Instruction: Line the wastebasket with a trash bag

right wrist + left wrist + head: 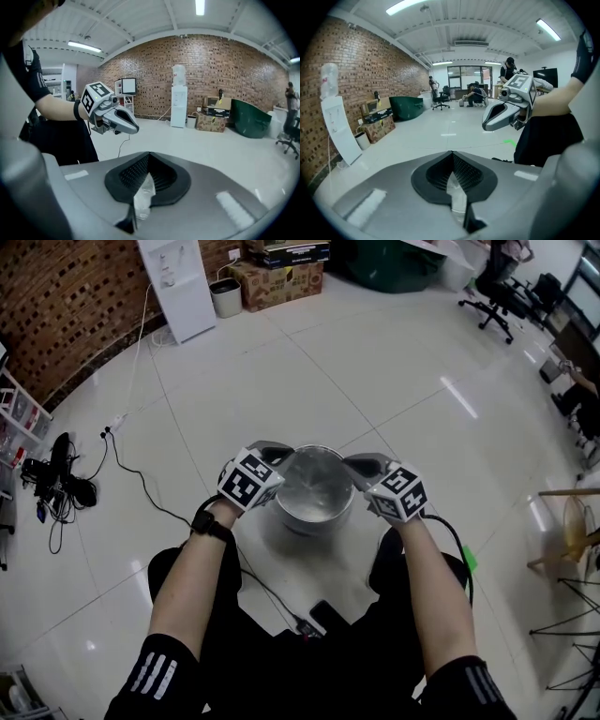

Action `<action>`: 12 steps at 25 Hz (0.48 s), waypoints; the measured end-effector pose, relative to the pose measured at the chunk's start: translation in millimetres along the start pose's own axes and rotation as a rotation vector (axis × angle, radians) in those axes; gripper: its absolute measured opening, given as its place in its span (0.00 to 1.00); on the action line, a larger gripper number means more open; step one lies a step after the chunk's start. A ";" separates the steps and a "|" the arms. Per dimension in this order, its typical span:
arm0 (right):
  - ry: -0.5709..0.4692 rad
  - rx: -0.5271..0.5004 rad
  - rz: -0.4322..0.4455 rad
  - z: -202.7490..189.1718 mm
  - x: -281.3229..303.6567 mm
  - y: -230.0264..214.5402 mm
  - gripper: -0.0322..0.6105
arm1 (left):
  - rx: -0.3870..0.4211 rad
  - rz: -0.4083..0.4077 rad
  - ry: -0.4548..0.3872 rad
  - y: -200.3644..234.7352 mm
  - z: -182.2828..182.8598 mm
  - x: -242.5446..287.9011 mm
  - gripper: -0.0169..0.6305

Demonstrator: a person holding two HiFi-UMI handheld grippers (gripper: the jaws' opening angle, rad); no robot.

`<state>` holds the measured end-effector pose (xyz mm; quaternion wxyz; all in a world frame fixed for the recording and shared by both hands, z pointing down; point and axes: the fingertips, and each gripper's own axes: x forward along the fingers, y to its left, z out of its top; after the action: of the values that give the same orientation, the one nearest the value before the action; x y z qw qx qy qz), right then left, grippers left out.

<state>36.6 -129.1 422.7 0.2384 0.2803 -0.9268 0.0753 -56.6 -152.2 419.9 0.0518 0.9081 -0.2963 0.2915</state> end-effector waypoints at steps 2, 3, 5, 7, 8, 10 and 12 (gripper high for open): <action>0.010 -0.050 0.003 2.1 5.2 0.8 0.06 | -0.014 -0.053 0.044 -7.4 -5.0 7.4 0.02; 0.020 -0.068 0.000 1.4 7.0 0.0 0.06 | -0.010 -0.068 0.056 -9.9 -6.3 10.3 0.02; 0.031 -0.078 -0.010 1.5 8.9 -4.6 0.06 | 0.006 -0.077 0.053 -10.3 -3.6 12.4 0.02; 0.025 -0.079 -0.017 8.7 9.4 -8.5 0.06 | 0.032 -0.069 0.033 -6.1 2.7 10.1 0.05; 0.018 -0.081 -0.020 13.2 8.8 -9.3 0.06 | 0.047 -0.066 0.025 -4.2 4.9 8.3 0.05; 0.008 -0.091 -0.026 19.4 5.3 -10.2 0.06 | 0.063 -0.065 0.014 -3.0 8.1 5.0 0.05; 0.004 -0.100 -0.030 21.3 1.6 -10.6 0.06 | 0.064 -0.057 0.005 -1.4 10.1 2.9 0.05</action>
<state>32.8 -144.5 404.9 0.2549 0.2815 -0.9247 0.0258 -48.9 -155.2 413.3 0.0316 0.9166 -0.2609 0.3014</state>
